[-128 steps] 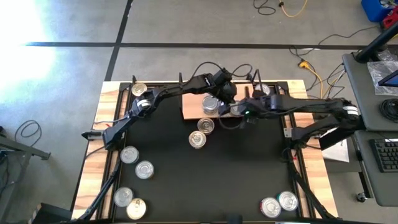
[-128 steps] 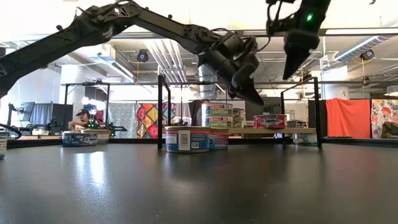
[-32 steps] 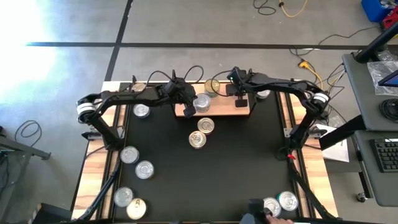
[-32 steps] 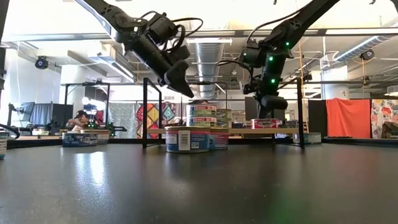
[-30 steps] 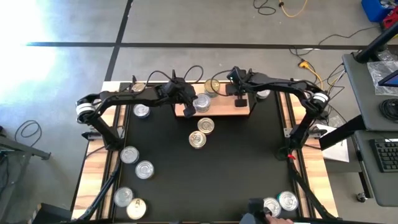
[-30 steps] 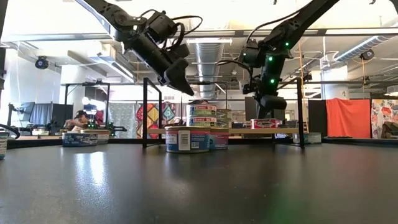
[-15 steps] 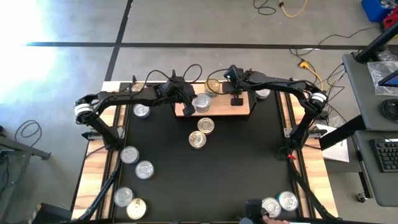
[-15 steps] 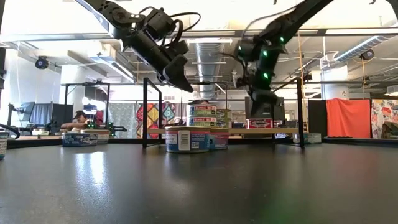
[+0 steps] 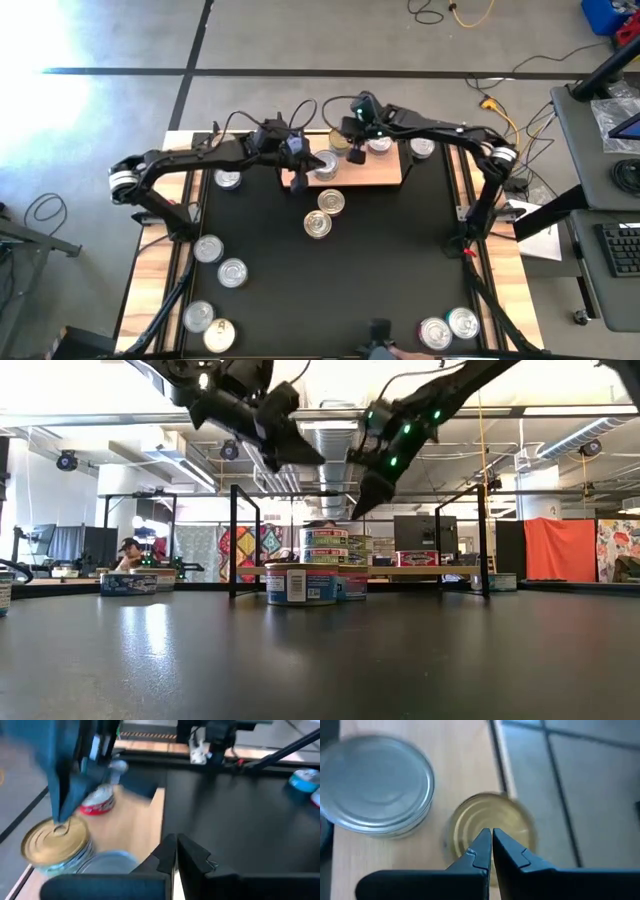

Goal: Stack canned seafood by type on shelf
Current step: Adjust the green tuna cans on the shelf

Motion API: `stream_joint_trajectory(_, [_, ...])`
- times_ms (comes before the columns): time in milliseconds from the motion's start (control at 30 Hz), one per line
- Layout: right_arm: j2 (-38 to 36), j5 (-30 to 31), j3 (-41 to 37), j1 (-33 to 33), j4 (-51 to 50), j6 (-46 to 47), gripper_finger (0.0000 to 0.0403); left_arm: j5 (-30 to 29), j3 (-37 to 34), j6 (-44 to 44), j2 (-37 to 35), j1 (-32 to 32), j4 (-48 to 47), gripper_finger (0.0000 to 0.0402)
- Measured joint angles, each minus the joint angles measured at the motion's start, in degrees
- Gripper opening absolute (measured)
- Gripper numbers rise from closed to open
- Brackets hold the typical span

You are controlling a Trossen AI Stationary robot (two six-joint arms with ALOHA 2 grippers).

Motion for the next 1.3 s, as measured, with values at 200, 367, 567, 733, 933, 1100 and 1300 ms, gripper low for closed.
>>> stream_joint_trajectory(200, [5.8, 1.5, 2.2, 0.3, 0.0, 2.0, 0.0009, -4.8, 0.0, 0.2, -2.8, -5.4, -0.9, 0.0])
stream_joint_trajectory(367, [5.4, 4.4, 2.6, 0.2, -2.2, 0.6, 0.0009, -9.2, -0.1, 0.5, -4.9, -7.2, -4.0, 0.0])
stream_joint_trajectory(567, [3.7, 5.4, 2.4, -0.5, -5.8, -0.5, 0.0009, -11.5, -1.2, 0.3, -6.6, -7.2, -3.7, 0.0])
stream_joint_trajectory(733, [3.3, 5.6, 2.3, -0.6, -7.6, -0.4, 0.0009, -11.7, -3.2, -0.4, -7.9, -7.3, -1.9, 0.0])
stream_joint_trajectory(933, [3.2, 5.6, 2.3, -0.6, -8.7, -0.4, 0.0009, -11.7, -5.4, -1.2, -10.5, -7.3, -1.4, 0.0])
stream_joint_trajectory(1100, [2.6, 5.6, 2.3, -0.6, -9.0, -0.4, 0.0009, -12.0, -7.1, -1.2, -12.8, -7.3, -0.6, 0.0])
stream_joint_trajectory(1300, [-1.0, 5.3, 3.6, -0.6, -9.7, 0.6, 0.0009, -12.1, -9.4, -1.6, -14.3, -7.3, 0.4, 0.0])
